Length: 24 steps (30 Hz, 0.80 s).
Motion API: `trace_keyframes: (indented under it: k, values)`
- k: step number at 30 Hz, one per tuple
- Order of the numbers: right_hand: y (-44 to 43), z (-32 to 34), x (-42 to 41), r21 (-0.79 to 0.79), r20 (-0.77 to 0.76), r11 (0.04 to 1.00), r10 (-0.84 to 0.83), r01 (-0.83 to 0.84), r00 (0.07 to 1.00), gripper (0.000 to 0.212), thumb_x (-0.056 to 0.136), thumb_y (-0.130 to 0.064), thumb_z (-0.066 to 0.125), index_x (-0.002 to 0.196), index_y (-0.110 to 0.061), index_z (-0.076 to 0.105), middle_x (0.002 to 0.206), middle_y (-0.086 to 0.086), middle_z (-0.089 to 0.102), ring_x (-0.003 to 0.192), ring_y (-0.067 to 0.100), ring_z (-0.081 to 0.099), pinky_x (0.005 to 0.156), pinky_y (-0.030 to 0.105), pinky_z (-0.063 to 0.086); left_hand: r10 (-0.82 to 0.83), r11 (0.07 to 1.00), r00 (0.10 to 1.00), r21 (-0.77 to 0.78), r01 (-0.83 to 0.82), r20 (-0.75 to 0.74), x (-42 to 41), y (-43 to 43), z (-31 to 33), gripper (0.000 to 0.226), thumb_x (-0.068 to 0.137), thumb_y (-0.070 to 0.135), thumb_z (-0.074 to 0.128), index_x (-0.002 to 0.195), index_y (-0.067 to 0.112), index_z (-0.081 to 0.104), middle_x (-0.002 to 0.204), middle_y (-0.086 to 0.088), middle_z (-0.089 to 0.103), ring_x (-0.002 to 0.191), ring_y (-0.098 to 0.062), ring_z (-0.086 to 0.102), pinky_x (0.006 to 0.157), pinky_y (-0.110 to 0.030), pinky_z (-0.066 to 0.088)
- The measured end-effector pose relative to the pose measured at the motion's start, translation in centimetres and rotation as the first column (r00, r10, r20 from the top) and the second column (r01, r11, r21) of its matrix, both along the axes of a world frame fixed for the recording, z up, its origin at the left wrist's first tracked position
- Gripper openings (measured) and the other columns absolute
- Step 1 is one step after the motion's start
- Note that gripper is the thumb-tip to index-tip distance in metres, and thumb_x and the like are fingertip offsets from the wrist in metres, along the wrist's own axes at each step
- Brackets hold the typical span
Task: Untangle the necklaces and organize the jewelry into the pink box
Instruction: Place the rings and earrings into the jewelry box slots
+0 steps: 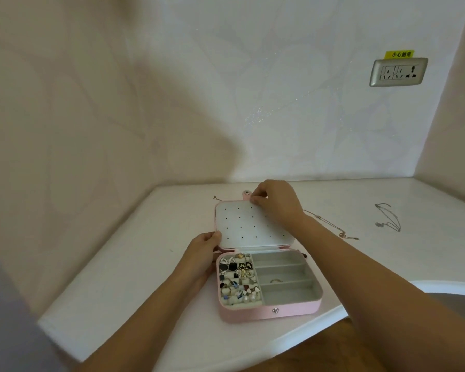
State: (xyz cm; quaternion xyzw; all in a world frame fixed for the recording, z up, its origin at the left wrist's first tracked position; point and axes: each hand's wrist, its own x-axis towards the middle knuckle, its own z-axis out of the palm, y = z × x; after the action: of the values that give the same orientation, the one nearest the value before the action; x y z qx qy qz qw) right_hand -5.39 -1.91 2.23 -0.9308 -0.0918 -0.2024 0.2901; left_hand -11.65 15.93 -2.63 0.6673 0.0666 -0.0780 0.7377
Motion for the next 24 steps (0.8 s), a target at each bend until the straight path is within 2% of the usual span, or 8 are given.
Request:
trace_keyframes:
  k: [3, 6, 9, 13, 15, 18, 20, 24]
  values:
    - [-0.2, 0.2, -0.5, -0.063, 0.108, 0.998, 0.023, -0.017, 0.994, 0.014, 0.089, -0.013, 0.055, 0.087, -0.007, 0.068, 0.092, 0.004, 0.064, 0.090, 0.021, 0.055, 0.077, 0.033, 0.040, 0.019, 0.997, 1.000, -0.069, -0.019, 0.003, 0.0, -0.1, 0.0, 0.020, 0.100, 0.016, 0.044, 0.101, 0.003, 0.058, 0.092, -0.014, 0.070, 0.077, -0.026, 0.067, 0.075, -0.037, 0.054]
    - [-0.6, 0.4, -1.1, -0.170, 0.181, 0.985, 0.036, -0.005, 0.983, 0.015, 0.092, -0.013, 0.051, 0.087, -0.006, 0.063, 0.091, 0.004, 0.061, 0.089, 0.021, 0.051, 0.073, 0.034, 0.038, 0.030, 0.991, 1.000, -0.132, -0.030, 0.001, -0.1, -0.2, 0.1, 0.023, 0.099, 0.016, 0.045, 0.110, -0.001, 0.057, 0.101, -0.018, 0.068, 0.083, -0.029, 0.067, 0.080, -0.041, 0.053]
    - [-0.9, 0.2, -1.1, -0.256, 0.286, 0.966, 0.044, 0.032, 0.957, 0.017, 0.094, -0.014, 0.052, 0.088, -0.004, 0.063, 0.090, 0.007, 0.060, 0.090, 0.022, 0.047, 0.071, 0.036, 0.039, 0.008, 0.995, 0.999, -0.104, -0.004, 0.034, -0.4, -0.4, 0.1, 0.025, 0.101, 0.019, 0.043, 0.111, 0.002, 0.059, 0.101, -0.016, 0.070, 0.084, -0.027, 0.069, 0.072, -0.036, 0.054]
    - [-0.7, -0.1, -1.1, -0.288, 0.257, 0.954, -0.010, 0.086, 0.966, 0.019, 0.097, -0.014, 0.044, 0.091, -0.006, 0.060, 0.093, 0.008, 0.060, 0.087, 0.025, 0.050, 0.064, 0.031, 0.026, -0.029, 0.996, 0.997, -0.079, 0.035, 0.074, -0.6, -0.3, -0.2, 0.029, 0.101, 0.022, 0.043, 0.111, 0.003, 0.062, 0.102, -0.015, 0.072, 0.091, -0.028, 0.070, 0.076, -0.035, 0.055]
    - [-0.7, 0.0, -1.4, -0.313, 0.245, 0.945, -0.020, 0.099, 0.969, 0.021, 0.099, -0.017, 0.040, 0.095, -0.006, 0.058, 0.094, 0.008, 0.062, 0.087, 0.027, 0.053, 0.064, 0.032, 0.027, -0.033, 0.994, 0.997, -0.099, 0.040, 0.070, -0.6, -0.1, -0.4, 0.030, 0.101, 0.023, 0.044, 0.113, 0.003, 0.062, 0.103, -0.016, 0.072, 0.096, -0.031, 0.069, 0.081, -0.038, 0.055]
    - [-0.8, 0.3, -2.3, -0.273, 0.201, 0.960, -0.006, 0.062, 0.980, 0.024, 0.102, -0.021, 0.036, 0.106, -0.006, 0.054, 0.091, 0.007, 0.063, 0.084, 0.027, 0.056, 0.064, 0.034, 0.030, -0.041, 0.986, 0.998, -0.159, 0.049, 0.048, -0.5, 0.0, -0.5, 0.033, 0.100, 0.026, 0.045, 0.113, 0.001, 0.062, 0.102, -0.017, 0.072, 0.098, -0.033, 0.068, 0.088, -0.043, 0.053]
    - [-0.8, 0.6, -3.2, -0.244, 0.184, 0.969, 0.003, 0.043, 0.983, 0.023, 0.102, -0.023, 0.036, 0.105, -0.007, 0.053, 0.088, 0.007, 0.064, 0.080, 0.026, 0.056, 0.063, 0.035, 0.031, -0.016, 0.980, 1.000, -0.196, 0.020, 0.025, -0.3, 0.0, -0.5, 0.033, 0.099, 0.028, 0.046, 0.109, 0.001, 0.063, 0.100, -0.014, 0.072, 0.094, -0.030, 0.068, 0.089, -0.044, 0.051]
    - [-0.8, 0.9, -6.5, -0.137, 0.253, 0.990, 0.076, -0.042, 0.965, 0.018, 0.100, -0.023, 0.044, 0.101, -0.010, 0.056, 0.087, 0.004, 0.067, 0.078, 0.022, 0.060, 0.072, 0.037, 0.046, 0.028, 0.950, 1.000, -0.310, -0.030, -0.011, 0.2, -0.1, -0.2, 0.033, 0.099, 0.035, 0.047, 0.101, 0.006, 0.062, 0.083, -0.009, 0.073, 0.080, -0.025, 0.067, 0.077, -0.040, 0.053]
